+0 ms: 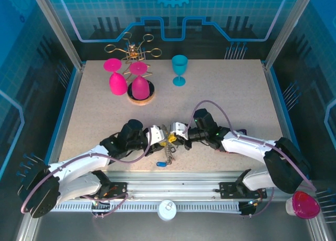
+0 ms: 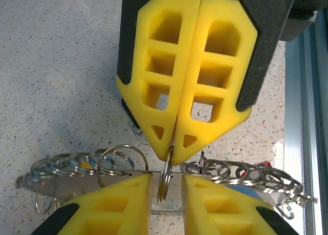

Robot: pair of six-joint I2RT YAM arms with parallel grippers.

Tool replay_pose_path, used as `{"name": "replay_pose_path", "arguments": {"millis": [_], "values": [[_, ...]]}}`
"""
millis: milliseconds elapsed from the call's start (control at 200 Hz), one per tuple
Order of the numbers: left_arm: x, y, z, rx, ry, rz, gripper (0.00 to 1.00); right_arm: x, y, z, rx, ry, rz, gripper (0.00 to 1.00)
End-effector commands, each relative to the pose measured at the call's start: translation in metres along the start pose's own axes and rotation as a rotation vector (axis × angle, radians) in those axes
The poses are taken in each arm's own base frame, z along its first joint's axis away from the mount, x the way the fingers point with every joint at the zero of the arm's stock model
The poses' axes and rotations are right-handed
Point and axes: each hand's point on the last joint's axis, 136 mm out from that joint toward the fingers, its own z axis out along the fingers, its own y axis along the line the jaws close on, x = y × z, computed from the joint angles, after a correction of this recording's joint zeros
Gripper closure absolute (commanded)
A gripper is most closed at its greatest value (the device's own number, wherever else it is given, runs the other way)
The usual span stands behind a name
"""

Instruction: Put the keys on the keyring

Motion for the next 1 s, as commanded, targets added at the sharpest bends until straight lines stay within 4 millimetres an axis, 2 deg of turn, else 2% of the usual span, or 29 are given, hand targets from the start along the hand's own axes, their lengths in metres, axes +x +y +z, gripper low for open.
{"name": "replay_pose_path", "arguments": {"millis": [0,330,410,535,555,600,670,720,765,840,926,996], "values": [[-0.021,0.003,-0.002,0.014,-0.061,0.038,0.79,-0.022,0.003,-0.001,-0.027,-0.045,-0.056,1.0],[-0.027,0.005,0.0,0.017,-0.077,0.055,0.92,-0.022,0.009,0.003,-0.059,-0.032,-0.062,1.0],[-0.029,0.006,-0.001,0.011,-0.082,0.069,1.0,-0.022,0.011,0.003,-0.067,-0.032,-0.056,1.0],[-0.032,0.008,-0.003,-0.012,-0.101,0.085,1.0,-0.022,0.006,0.0,-0.043,-0.043,-0.024,1.0],[-0.032,0.008,-0.004,-0.015,-0.102,0.088,1.0,-0.023,0.004,-0.002,-0.029,-0.052,-0.015,0.97],[-0.031,0.008,-0.004,-0.017,-0.097,0.091,1.0,-0.026,-0.004,-0.011,0.013,-0.082,0.014,0.8],[-0.029,0.008,-0.005,-0.017,-0.09,0.097,1.0,-0.027,-0.021,-0.026,0.107,-0.111,0.08,0.71],[-0.027,0.008,-0.005,-0.022,-0.085,0.099,1.0,-0.019,-0.038,-0.038,0.208,-0.094,0.161,0.66],[-0.027,0.008,-0.006,-0.024,-0.081,0.103,1.0,-0.011,-0.054,-0.051,0.318,-0.071,0.228,0.65],[-0.025,0.008,-0.006,-0.026,-0.07,0.103,1.0,0.016,-0.073,-0.067,0.493,0.006,0.386,0.65],[-0.023,0.01,-0.005,-0.029,-0.058,0.1,1.0,0.042,-0.077,-0.078,0.602,0.073,0.596,0.71],[-0.023,0.011,-0.005,-0.032,-0.053,0.096,1.0,0.064,-0.075,-0.084,0.676,0.143,0.773,0.7]]}}
